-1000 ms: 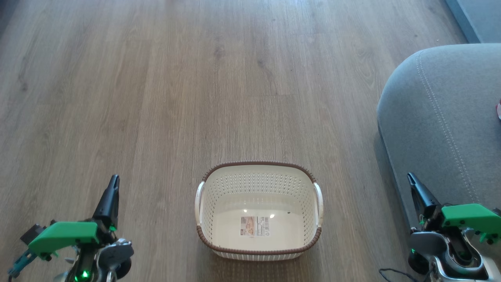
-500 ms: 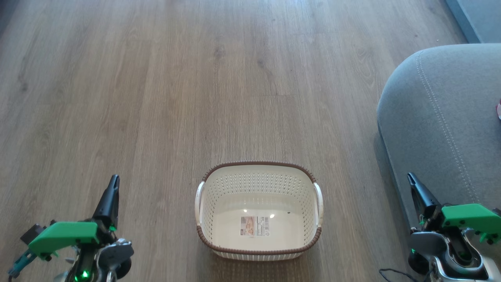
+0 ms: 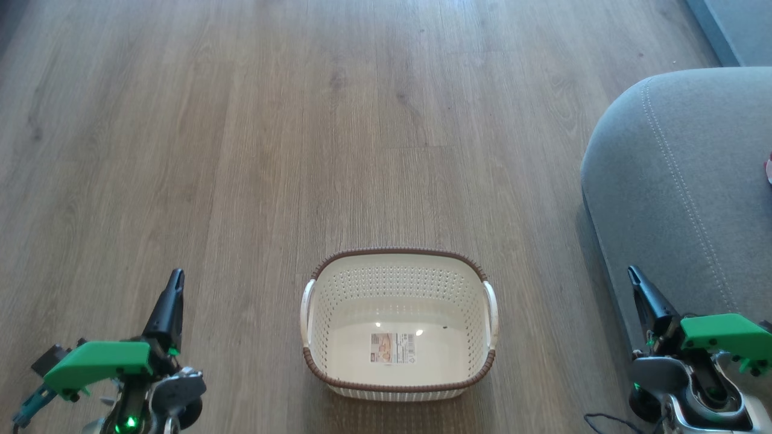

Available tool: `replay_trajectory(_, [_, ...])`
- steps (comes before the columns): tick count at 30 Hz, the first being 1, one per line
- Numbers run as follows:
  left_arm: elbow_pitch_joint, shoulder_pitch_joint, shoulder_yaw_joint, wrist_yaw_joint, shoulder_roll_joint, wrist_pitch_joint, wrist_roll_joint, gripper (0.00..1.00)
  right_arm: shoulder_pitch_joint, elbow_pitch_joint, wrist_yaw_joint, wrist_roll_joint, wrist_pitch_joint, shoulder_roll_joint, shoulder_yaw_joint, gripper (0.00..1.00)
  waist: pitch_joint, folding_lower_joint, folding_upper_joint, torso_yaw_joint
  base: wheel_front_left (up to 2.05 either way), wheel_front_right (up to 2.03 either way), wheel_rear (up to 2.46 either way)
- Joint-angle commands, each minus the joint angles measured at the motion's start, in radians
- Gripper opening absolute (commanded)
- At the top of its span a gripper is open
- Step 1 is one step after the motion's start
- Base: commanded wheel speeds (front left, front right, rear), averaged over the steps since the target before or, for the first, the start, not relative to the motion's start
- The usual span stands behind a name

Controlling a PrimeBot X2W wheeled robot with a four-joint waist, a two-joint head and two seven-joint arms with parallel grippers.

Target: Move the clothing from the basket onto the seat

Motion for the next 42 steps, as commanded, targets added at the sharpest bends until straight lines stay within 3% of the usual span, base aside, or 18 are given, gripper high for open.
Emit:
replay_trajectory(1, [-0.034, -0.056, 0.034, -0.007, 0.009, 0.003, -0.004, 0.0, -0.015, -0.041, 0.007, 0.0, 0.007, -0.003, 0.016, 0.0, 0.0, 0.0, 0.0, 0.0, 0.0, 0.0, 0.0])
replay_trajectory(42, [-0.034, -0.056, 0.034, -0.007, 0.009, 0.003, -0.004, 0.0, -0.015, -0.041, 0.007, -0.002, 0.008, -0.001, 0.014, 0.0, 0.0, 0.0, 0.0, 0.0, 0.0, 0.0, 0.0])
